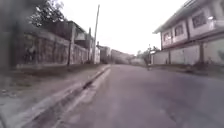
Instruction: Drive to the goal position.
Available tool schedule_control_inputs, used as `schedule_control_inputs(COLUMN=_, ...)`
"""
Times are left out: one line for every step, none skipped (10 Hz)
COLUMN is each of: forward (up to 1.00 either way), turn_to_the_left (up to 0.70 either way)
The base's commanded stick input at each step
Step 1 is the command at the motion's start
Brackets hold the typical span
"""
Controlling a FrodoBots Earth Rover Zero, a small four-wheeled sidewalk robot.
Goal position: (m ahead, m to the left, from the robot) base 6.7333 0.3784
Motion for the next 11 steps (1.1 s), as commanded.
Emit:
schedule_control_inputs(forward=1.00, turn_to_the_left=0.00)
schedule_control_inputs(forward=1.00, turn_to_the_left=0.00)
schedule_control_inputs(forward=1.00, turn_to_the_left=0.00)
schedule_control_inputs(forward=1.00, turn_to_the_left=0.00)
schedule_control_inputs(forward=1.00, turn_to_the_left=0.00)
schedule_control_inputs(forward=1.00, turn_to_the_left=0.00)
schedule_control_inputs(forward=1.00, turn_to_the_left=0.00)
schedule_control_inputs(forward=1.00, turn_to_the_left=0.00)
schedule_control_inputs(forward=1.00, turn_to_the_left=0.00)
schedule_control_inputs(forward=1.00, turn_to_the_left=0.00)
schedule_control_inputs(forward=1.00, turn_to_the_left=-0.06)
